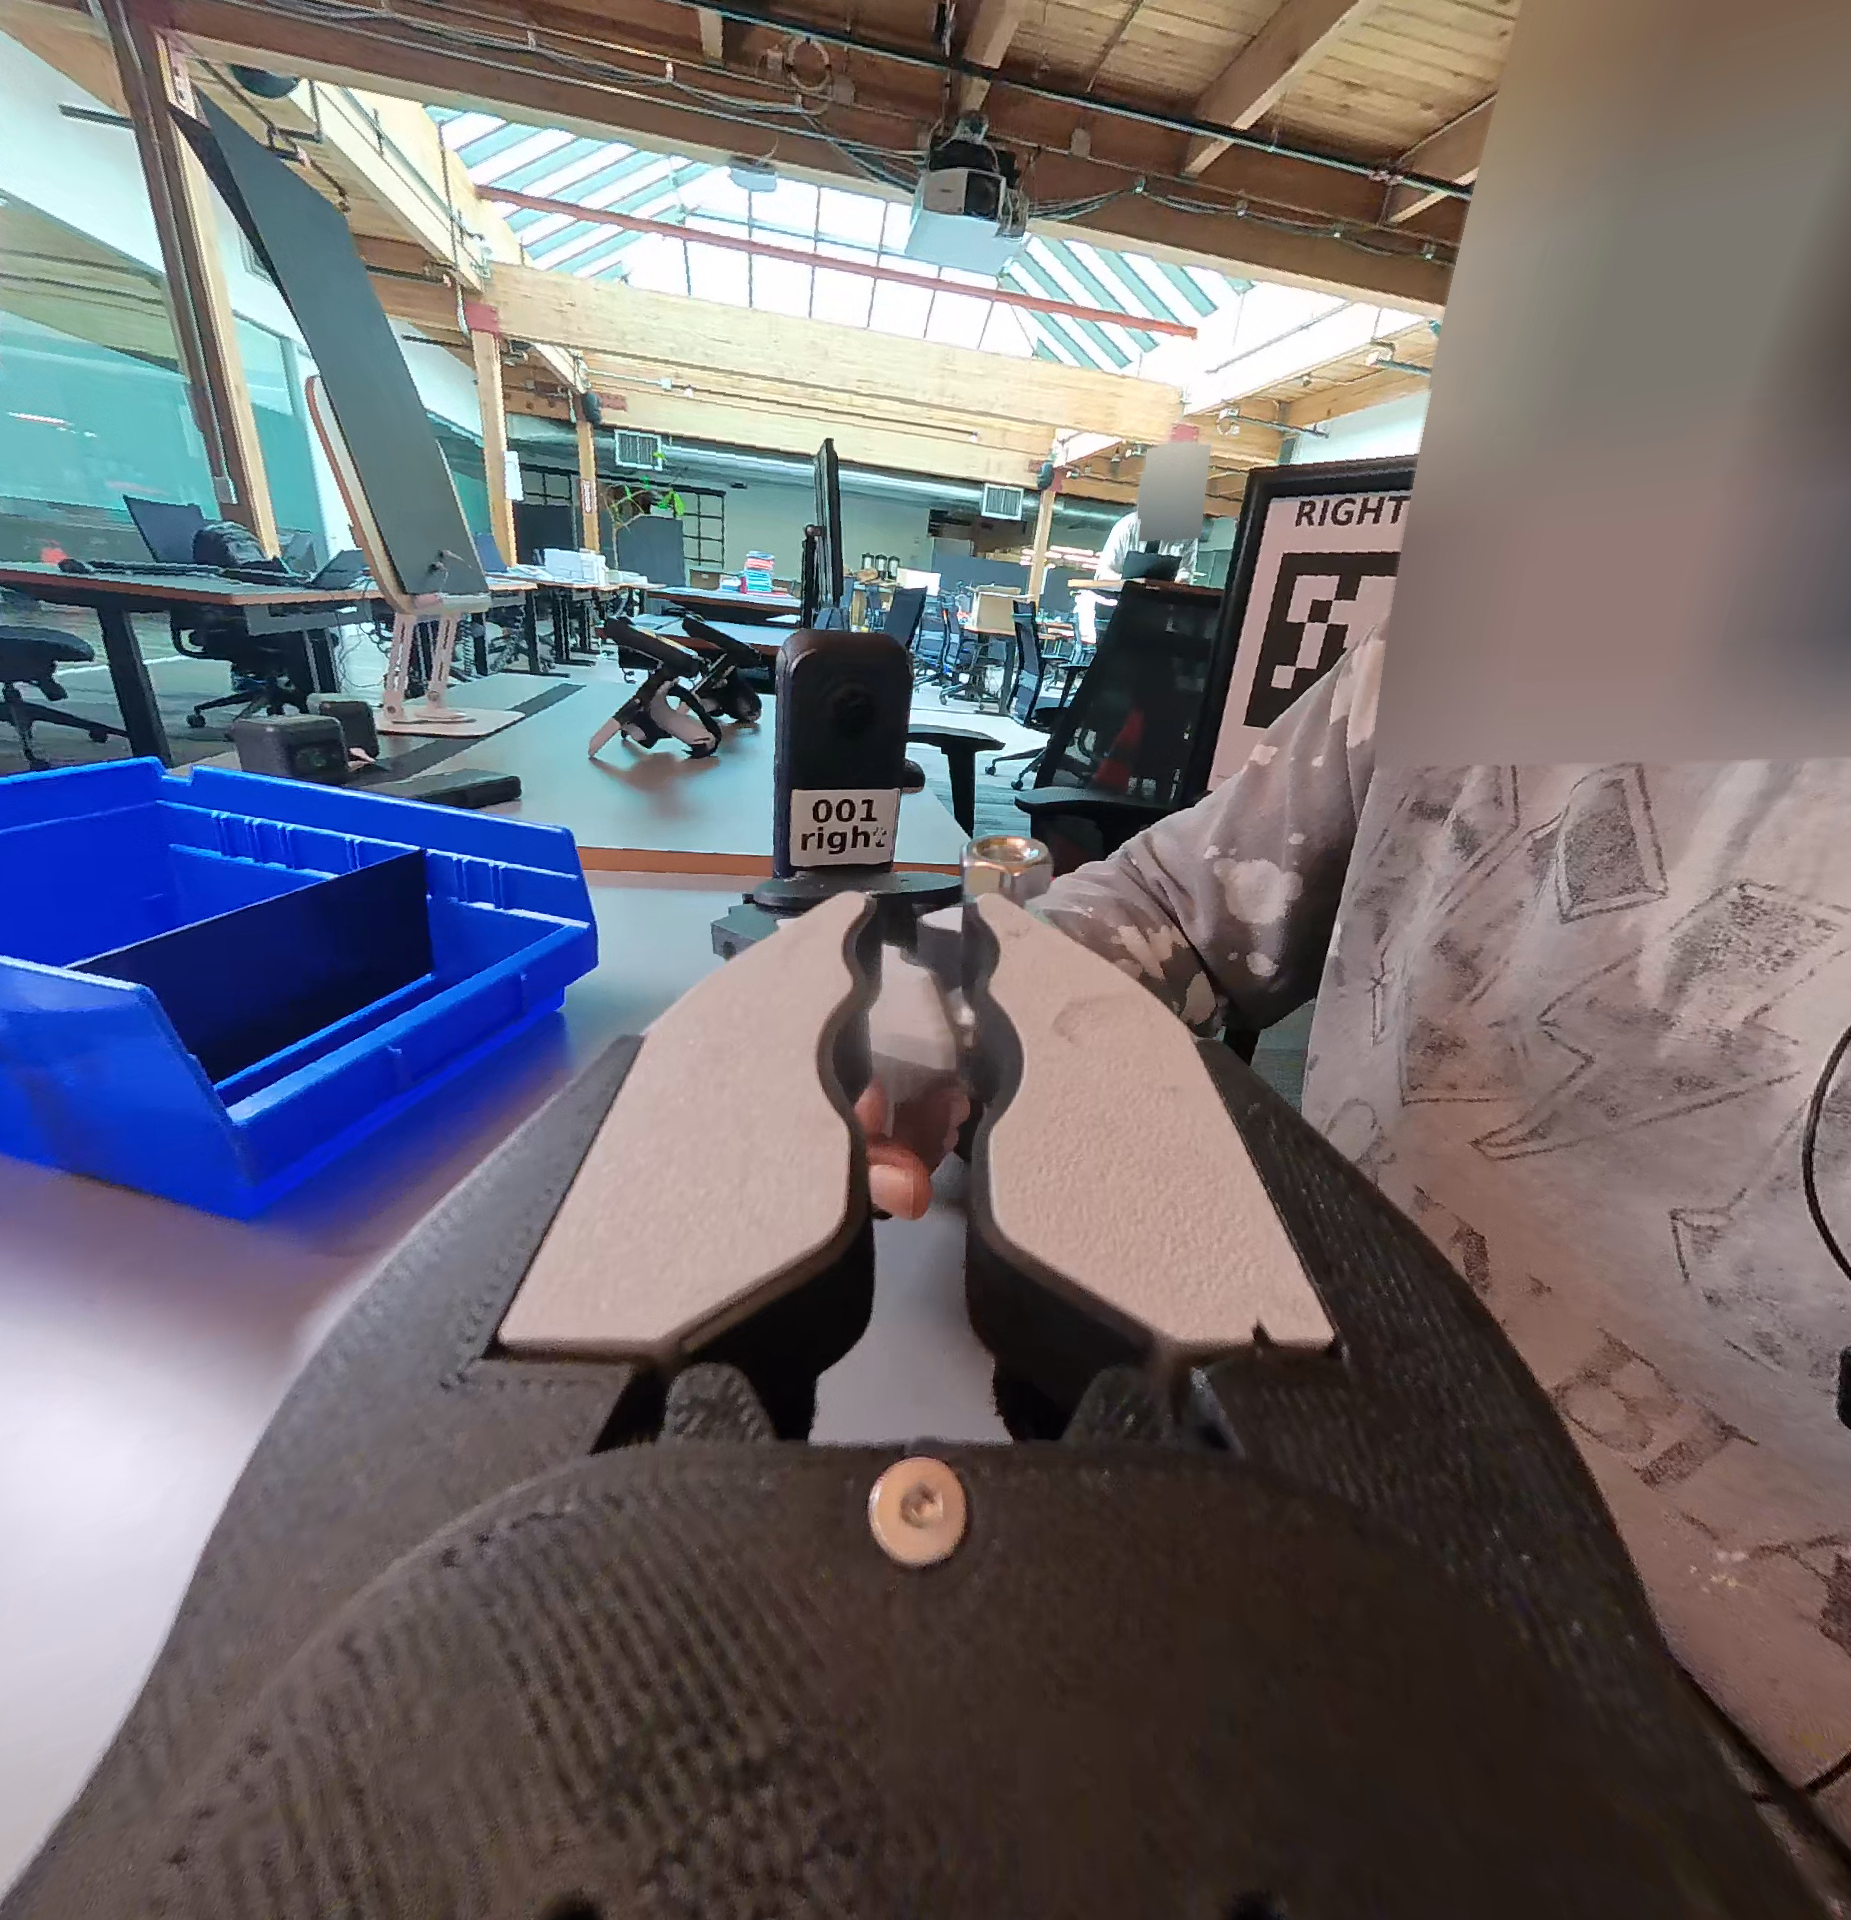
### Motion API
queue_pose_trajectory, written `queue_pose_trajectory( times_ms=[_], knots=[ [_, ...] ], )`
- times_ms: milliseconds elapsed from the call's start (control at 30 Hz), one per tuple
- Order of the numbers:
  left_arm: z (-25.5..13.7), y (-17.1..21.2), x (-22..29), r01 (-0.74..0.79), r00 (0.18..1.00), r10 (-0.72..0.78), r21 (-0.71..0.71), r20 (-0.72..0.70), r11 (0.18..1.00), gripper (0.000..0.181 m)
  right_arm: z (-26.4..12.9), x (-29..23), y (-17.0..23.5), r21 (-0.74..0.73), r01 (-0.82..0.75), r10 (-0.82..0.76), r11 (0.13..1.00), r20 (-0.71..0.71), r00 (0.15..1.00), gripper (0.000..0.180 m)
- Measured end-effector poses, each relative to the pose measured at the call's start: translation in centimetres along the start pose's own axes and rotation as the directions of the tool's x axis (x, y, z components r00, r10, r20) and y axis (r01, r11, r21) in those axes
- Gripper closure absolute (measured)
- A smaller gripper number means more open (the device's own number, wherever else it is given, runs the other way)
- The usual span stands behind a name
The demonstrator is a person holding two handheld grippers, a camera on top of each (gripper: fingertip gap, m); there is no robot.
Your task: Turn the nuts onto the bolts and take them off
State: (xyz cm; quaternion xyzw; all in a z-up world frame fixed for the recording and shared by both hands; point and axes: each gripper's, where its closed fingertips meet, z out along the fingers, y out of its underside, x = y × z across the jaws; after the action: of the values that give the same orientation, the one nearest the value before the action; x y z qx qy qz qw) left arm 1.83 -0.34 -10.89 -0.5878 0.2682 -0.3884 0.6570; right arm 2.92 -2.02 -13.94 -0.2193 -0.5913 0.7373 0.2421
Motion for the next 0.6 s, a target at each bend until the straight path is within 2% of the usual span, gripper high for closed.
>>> queue_pose_trajectory(
  times_ms=[233, 467, 600],
  knots=[
    [0.9, 0.3, 0.1, 0.007, 1.000, -0.006, -0.029, 0.023, 1.000, 0.156, -0.2, 1.6, 0.3, -0.016, 0.031, -0.032, 0.999, -0.104, 0.994, 0.162],
    [0.2, 0.1, -1.0, 0.003, 0.997, -0.001, -0.023, 0.080, 1.000, 0.161, -0.3, 1.2, -0.4, 0.016, 0.047, -0.045, 0.999, -0.087, 0.995, 0.162],
    [0.1, -0.2, -0.7, 0.017, 0.998, -0.017, -0.002, 0.060, 1.000, 0.158, -0.3, 1.3, -0.4, 0.016, 0.046, -0.044, 0.999, -0.097, 0.994, 0.162]
  ],
)
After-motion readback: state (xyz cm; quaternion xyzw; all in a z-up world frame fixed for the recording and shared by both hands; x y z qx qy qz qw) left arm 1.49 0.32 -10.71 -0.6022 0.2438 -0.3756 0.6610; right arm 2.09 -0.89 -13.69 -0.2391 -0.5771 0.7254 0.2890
